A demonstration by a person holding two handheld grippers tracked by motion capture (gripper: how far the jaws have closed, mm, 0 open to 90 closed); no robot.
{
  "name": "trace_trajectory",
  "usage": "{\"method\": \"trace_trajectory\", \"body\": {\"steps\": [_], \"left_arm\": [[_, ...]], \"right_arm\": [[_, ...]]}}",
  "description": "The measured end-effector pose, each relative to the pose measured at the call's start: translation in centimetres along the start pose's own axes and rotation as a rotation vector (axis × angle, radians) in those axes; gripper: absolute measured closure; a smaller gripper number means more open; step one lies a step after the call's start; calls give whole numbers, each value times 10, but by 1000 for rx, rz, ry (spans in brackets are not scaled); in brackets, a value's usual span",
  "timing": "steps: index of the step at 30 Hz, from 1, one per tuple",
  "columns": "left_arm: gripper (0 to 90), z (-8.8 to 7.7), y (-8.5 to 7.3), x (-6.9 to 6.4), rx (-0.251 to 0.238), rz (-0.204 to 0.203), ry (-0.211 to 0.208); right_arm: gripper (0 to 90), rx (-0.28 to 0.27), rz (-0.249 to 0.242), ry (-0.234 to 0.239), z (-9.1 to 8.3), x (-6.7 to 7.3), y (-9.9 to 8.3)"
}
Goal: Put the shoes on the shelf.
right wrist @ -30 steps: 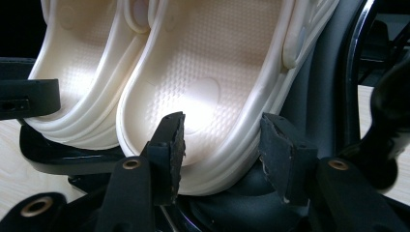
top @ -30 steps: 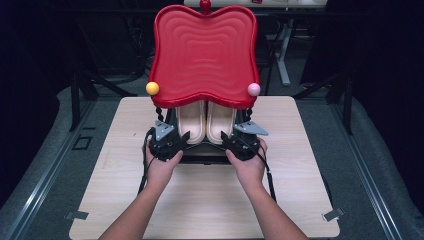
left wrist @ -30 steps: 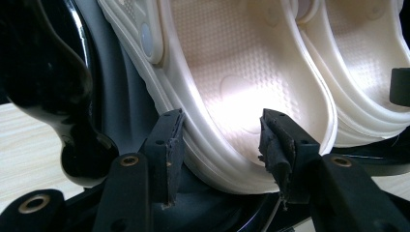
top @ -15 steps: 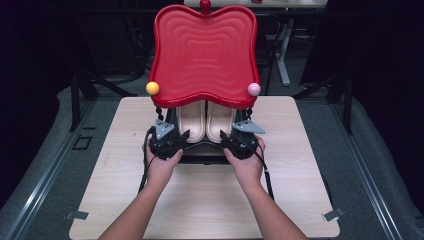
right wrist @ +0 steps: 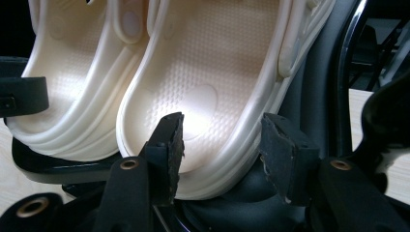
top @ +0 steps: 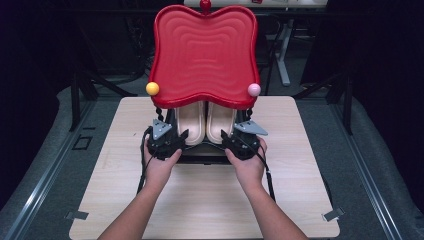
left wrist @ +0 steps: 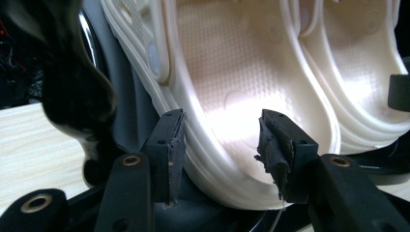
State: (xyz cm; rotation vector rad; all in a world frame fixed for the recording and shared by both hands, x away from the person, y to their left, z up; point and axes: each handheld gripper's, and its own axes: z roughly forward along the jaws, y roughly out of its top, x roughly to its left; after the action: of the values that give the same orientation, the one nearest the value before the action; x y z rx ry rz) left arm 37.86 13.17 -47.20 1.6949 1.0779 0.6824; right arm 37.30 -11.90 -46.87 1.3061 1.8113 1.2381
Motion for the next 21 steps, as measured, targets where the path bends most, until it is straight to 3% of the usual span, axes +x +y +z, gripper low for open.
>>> {"method": "trace_trajectory", "body": {"steps": [8,10,13,16,21], "left_arm": [[553,4,0,-2,0,6,19],[581,4,2,-2,19,40,38],[644,4,3,-2,30,51,47],[643,3,2,-2,26,91,54],[641,2,-1,1,13,67,38]], "right_arm": [[486,9,-17,-20,3,4,1],[494,16,-25,-19,4,4,2],[516,25,-47,-25,4,4,3],[570,34,-94,-31,4,3,4],[572,38,-115,-17,4,2,5]]}}
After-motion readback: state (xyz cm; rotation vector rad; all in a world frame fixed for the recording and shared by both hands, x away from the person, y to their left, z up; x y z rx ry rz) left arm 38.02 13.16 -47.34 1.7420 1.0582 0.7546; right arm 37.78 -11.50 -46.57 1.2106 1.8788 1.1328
